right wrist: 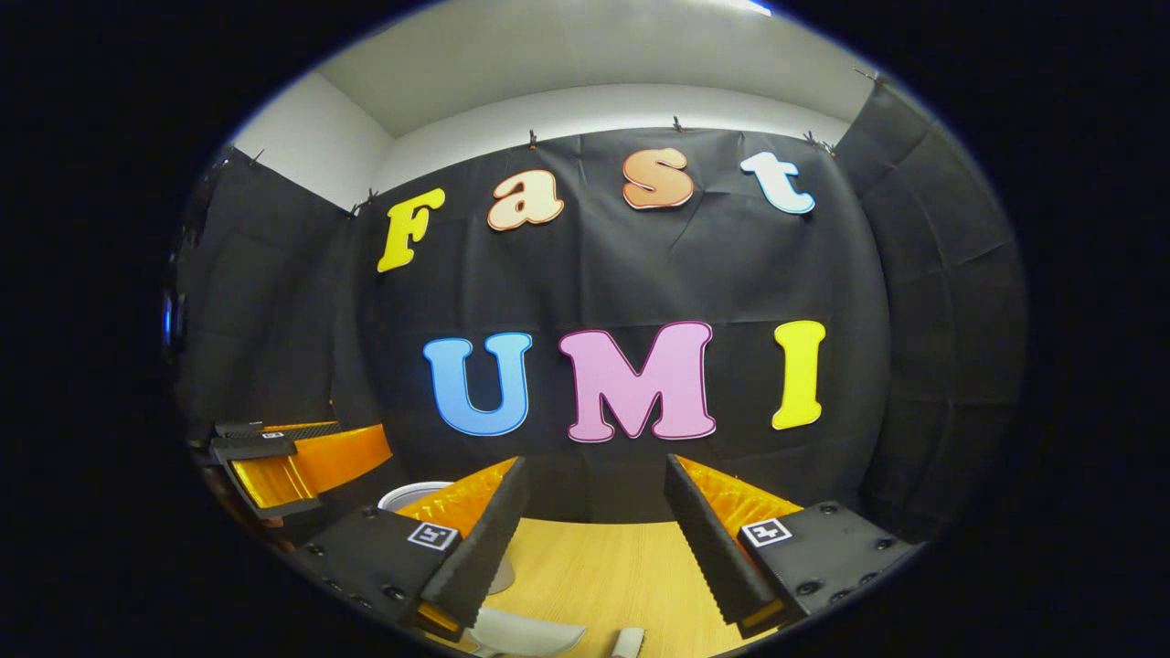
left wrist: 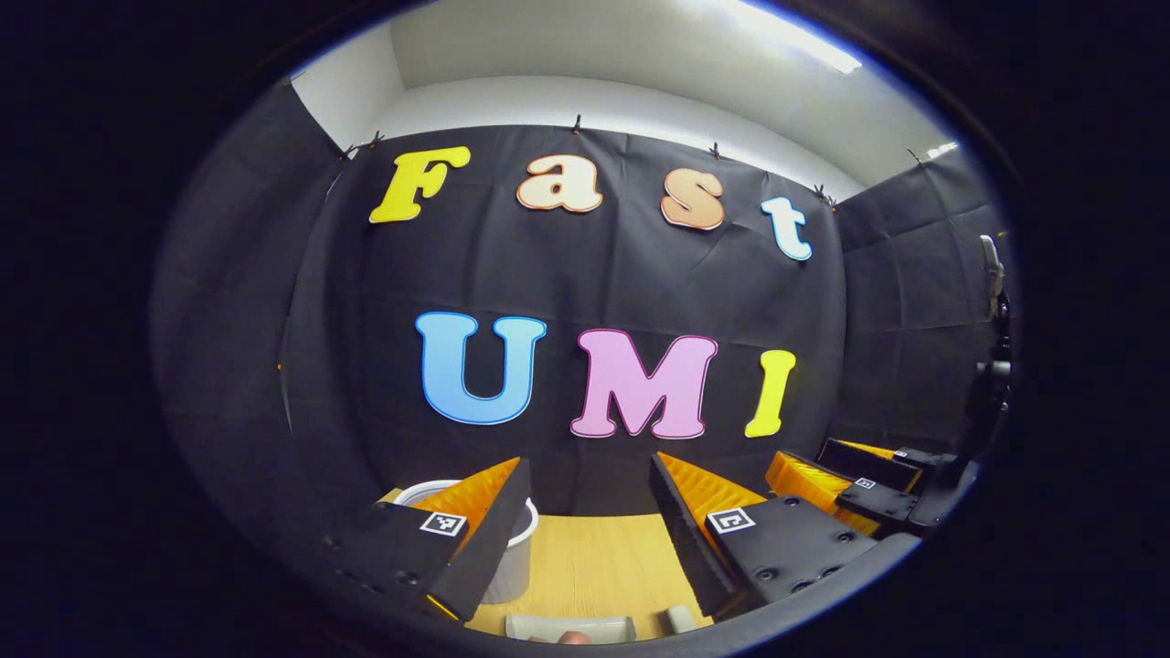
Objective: Pick up the small broom and dustpan from the desktop, sweep the trash into the dustpan with the broom, and then empty the trash into the garbage bin.
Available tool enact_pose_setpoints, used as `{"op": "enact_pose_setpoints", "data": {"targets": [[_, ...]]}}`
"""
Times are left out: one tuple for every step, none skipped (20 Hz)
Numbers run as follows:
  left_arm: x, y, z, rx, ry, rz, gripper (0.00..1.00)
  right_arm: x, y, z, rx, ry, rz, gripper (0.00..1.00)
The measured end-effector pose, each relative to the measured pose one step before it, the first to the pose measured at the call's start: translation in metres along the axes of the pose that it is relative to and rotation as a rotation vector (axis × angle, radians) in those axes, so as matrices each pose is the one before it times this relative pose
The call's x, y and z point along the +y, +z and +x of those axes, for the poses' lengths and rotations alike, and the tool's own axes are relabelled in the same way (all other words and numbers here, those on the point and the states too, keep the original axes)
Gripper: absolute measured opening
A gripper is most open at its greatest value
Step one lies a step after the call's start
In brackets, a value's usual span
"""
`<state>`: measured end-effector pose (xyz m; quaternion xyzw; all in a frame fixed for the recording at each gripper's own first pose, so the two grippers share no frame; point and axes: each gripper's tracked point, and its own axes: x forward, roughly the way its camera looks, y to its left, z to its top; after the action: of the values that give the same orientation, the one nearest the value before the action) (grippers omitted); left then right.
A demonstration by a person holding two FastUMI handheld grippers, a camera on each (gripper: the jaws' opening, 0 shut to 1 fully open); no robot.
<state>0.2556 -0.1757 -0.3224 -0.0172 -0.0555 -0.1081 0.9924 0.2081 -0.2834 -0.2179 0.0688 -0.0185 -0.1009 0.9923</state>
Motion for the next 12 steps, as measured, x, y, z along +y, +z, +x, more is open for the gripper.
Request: {"op": "enact_pose_setpoints", "data": {"targets": [[0.00028, -0.00106, 0.0012, 0.00481, -0.0027, -0.01577, 0.78, 0.00147, -0.00063, -0.00095, -0.00155, 0.00453, 0.00655, 0.96], [-0.00077, -0.00176, 0.00112, 0.00818, -0.00062, -0.01097, 0.78, 0.00104, -0.00025, -0.00123, 0.00316, 0.0056, 0.00963, 0.96], [0.00143, -0.00154, 0.00046, 0.00788, 0.00459, -0.00774, 0.78, -0.00069, 0.00193, 0.00006, -0.00198, 0.00258, 0.00521, 0.96], [0.00107, -0.00284, 0.00163, 0.00692, 0.0024, -0.00566, 0.78, -0.00065, 0.00072, -0.00015, -0.00285, -0.00061, -0.00149, 0.96], [0.00105, -0.00052, 0.00015, 0.00293, 0.00037, -0.00629, 0.78, 0.00103, -0.00054, -0.00002, 0.00017, -0.00233, -0.00594, 0.96], [0.00204, -0.00029, -0.00001, 0.00121, 0.0019, -0.00695, 0.78, 0.00089, -0.0007, -0.0001, -0.00116, -0.00026, -0.008, 0.96], [0.00124, 0.00071, -0.00112, -0.00008, -0.00444, -0.00639, 0.78, 0.00205, 0.00018, -0.00078, 0.0003, -0.00007, -0.00572, 0.96], [0.00394, -0.00005, -0.00398, -0.00288, -0.00524, -0.00343, 0.78, 0.00093, 0.0013, -0.0003, -0.00175, -0.00259, -0.00667, 0.96], [0.00617, -0.00124, -0.00337, -0.00155, -0.00499, -0.00067, 0.78, 0.00113, -0.00008, -0.00062, 0.00063, -0.00418, -0.00524, 0.96], [0.0097, -0.00397, -0.00598, -0.00191, -0.00566, 0.00413, 0.78, 0.00039, -0.0007, -0.00125, 0.00333, -0.00538, -0.0043, 0.96], [0.00697, -0.00192, -0.00444, -0.00699, -0.00505, 0.01355, 0.78, -0.00019, 0.00368, -0.00032, -0.00658, -0.0071, -0.00656, 0.96], [0.00689, -0.00249, -0.00267, -0.01015, 0.00024, 0.02355, 0.78, -0.00044, 0.0007, -0.00005, -0.00085, -0.01146, -0.00737, 0.97]]}}
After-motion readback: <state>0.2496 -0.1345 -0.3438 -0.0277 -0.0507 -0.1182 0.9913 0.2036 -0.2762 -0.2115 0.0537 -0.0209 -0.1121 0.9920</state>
